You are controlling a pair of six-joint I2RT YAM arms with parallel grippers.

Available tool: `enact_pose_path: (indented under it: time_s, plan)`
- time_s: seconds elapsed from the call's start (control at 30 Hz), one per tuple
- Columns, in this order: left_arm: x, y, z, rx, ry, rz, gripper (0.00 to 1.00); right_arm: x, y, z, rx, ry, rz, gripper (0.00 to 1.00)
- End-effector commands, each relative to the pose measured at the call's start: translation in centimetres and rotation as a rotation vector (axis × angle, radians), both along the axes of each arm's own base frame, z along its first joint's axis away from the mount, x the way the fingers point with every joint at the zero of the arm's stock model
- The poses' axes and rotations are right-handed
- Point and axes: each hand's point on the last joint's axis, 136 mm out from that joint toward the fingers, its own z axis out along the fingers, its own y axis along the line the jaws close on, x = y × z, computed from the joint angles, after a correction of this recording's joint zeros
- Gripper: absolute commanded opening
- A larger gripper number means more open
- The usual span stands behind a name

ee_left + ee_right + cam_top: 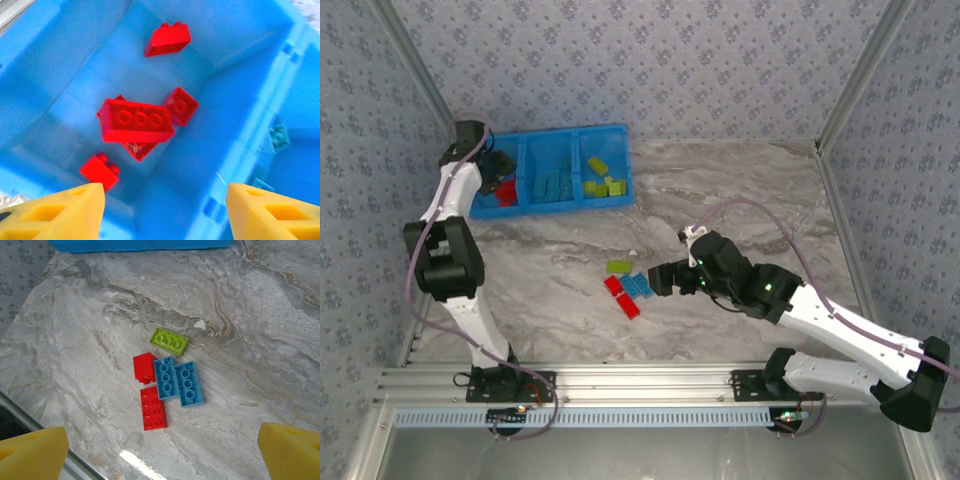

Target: Sort the legos into containers by color

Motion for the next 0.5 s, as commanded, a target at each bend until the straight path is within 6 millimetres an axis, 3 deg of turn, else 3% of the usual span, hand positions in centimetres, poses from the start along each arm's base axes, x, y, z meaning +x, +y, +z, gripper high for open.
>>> enact_pose_path:
  time_s: [0.0,0.1,0.17,0.23,0.37,0.47]
  plan:
    - [-3.9,-1.8,5.7,-0.032,-0.077,-0.028,0.65,0.9,-1.3,-1.1,-0.057,0.008,-0.087,1.0]
    - [-7.6,-5.3,9.0,-0.023,-0.176,-0.115,0.66,1.8,-1.4,-2.1,-0.111,0.028,-0.118,1.0]
    - [-10.8,-9.0,11.1,0.008,-0.258,-0.228,0.66,2.4,-0.9,-2.9,-0.141,0.041,-0.119,1.0]
    - [-14.2,-13.1,12.0,0.034,-0.303,-0.362,0.66,3.1,0.0,-3.9,-0.164,0.061,-0.106,1.0]
    - [-21.7,-21.2,11.0,0.082,-0.312,-0.754,0.69,4.4,2.5,-7.1,-0.198,0.153,-0.054,0.98]
    - [-26.8,-23.4,8.4,0.121,-0.208,-0.961,0.71,4.8,4.2,-9.8,-0.23,0.211,-0.001,0.92]
